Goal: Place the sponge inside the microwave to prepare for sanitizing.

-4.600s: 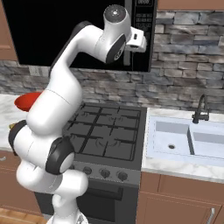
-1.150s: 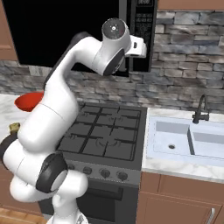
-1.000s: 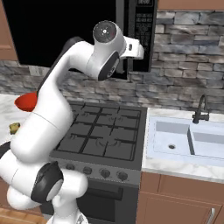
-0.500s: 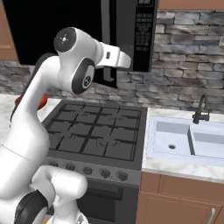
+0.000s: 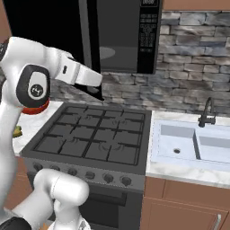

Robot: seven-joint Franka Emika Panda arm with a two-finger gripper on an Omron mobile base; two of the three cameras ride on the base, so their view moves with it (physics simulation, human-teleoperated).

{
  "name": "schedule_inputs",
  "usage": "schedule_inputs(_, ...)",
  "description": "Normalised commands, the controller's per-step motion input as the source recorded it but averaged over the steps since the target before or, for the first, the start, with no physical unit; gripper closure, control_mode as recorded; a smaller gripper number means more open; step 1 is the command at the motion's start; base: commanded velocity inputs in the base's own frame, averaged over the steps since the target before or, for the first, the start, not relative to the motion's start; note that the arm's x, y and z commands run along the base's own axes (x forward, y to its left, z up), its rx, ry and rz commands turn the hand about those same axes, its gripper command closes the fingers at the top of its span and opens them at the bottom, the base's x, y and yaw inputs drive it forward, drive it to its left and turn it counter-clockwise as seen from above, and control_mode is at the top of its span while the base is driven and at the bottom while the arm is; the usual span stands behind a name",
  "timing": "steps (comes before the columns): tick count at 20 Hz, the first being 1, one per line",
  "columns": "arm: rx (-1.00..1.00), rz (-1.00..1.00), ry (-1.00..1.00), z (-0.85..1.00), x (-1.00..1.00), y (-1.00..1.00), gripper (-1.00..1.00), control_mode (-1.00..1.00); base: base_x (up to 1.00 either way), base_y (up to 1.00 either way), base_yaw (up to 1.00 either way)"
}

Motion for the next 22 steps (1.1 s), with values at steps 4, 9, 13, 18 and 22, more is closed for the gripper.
schedule_inputs(4,-0.05,-0.4,-0.06,-0.21,-0.98,0.26,1.0,-1.0,0.0,0.0,0.0)
schedule_inputs(9,0.0,-0.33,-0.07,0.0,-0.87,0.36,1.0,-1.0,0.0,0.0,0.0)
schedule_inputs(13,0.0,-0.33,-0.05,-0.02,-0.84,0.37,1.0,-1.0,0.0,0.0,0.0)
schedule_inputs(18,0.0,-0.23,-0.03,-0.11,-0.77,0.56,1.0,-1.0,0.0,0.0,0.0)
schedule_inputs(22,0.0,-0.02,0.0,-0.05,-0.76,0.52,1.0,-1.0,0.0,0.0,0.0)
